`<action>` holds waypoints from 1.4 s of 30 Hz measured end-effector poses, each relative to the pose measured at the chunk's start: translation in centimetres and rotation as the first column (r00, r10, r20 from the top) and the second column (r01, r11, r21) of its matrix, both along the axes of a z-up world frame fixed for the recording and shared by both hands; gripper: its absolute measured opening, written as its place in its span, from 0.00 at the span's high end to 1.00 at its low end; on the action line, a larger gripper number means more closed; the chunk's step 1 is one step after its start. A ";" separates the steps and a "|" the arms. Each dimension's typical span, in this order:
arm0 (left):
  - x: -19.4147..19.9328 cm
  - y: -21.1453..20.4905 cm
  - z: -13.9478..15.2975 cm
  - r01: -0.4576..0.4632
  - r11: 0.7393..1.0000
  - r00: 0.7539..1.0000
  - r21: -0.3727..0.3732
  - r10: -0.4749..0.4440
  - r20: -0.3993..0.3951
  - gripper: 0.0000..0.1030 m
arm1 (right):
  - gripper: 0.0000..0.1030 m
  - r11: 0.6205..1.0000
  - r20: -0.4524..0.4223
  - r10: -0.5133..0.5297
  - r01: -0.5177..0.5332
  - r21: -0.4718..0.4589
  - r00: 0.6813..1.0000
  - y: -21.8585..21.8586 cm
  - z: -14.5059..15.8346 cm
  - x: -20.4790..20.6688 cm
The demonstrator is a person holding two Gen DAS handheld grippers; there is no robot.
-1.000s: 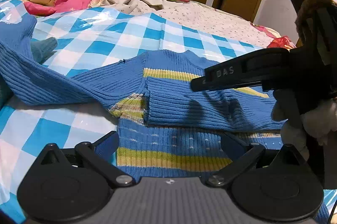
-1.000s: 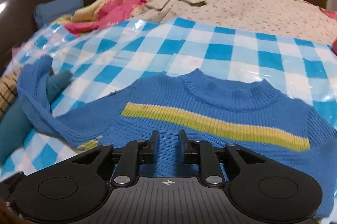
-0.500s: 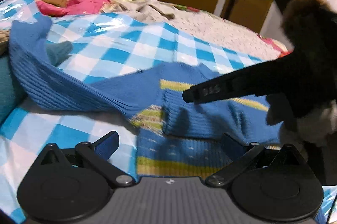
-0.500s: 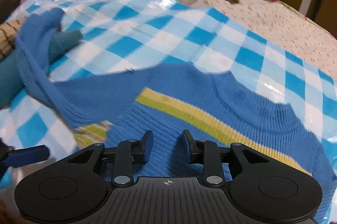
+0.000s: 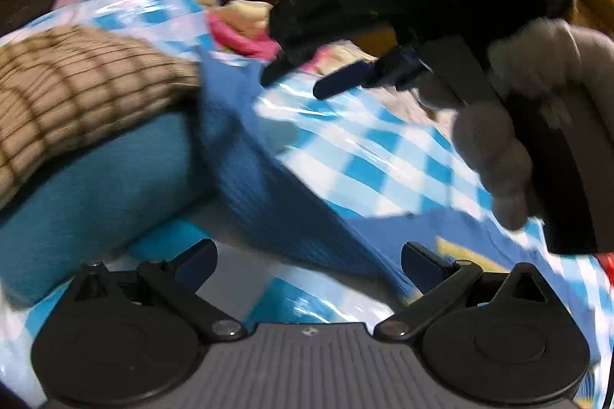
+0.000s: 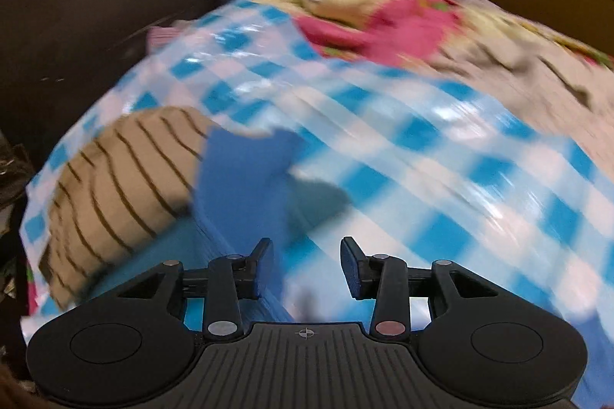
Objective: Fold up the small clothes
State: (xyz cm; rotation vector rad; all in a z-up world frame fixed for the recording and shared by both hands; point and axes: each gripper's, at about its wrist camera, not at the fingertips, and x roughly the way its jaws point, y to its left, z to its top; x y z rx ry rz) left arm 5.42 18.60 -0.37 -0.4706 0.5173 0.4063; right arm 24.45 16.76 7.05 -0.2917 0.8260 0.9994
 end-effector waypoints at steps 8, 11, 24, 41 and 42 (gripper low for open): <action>-0.5 2.2 -1.3 -0.070 0.997 0.997 -0.044 0.069 -0.022 0.00 | 0.52 0.989 0.054 0.125 -0.120 -0.084 0.991 9.8 -1.4 -2.4; -0.4 2.0 -1.1 -0.072 0.997 0.997 -0.033 0.072 -0.015 0.00 | 0.81 0.991 0.054 0.057 -0.050 -0.121 0.997 11.1 -2.5 -2.3; 1.2 -4.4 1.3 0.105 0.988 0.991 0.112 -0.113 0.067 0.00 | 0.95 0.881 -0.074 -0.403 0.408 0.239 0.912 -13.4 6.9 -0.3; 6.4 -16.0 -0.7 0.426 0.777 0.905 0.464 -0.365 -0.219 0.00 | 0.86 0.526 -0.365 -0.766 0.843 0.117 0.529 -38.3 -8.4 -0.1; 6.8 -16.3 -0.7 0.426 0.765 0.905 0.484 -0.364 -0.222 0.00 | 0.86 0.520 -0.379 -0.761 0.844 0.131 0.527 -38.6 -8.5 0.1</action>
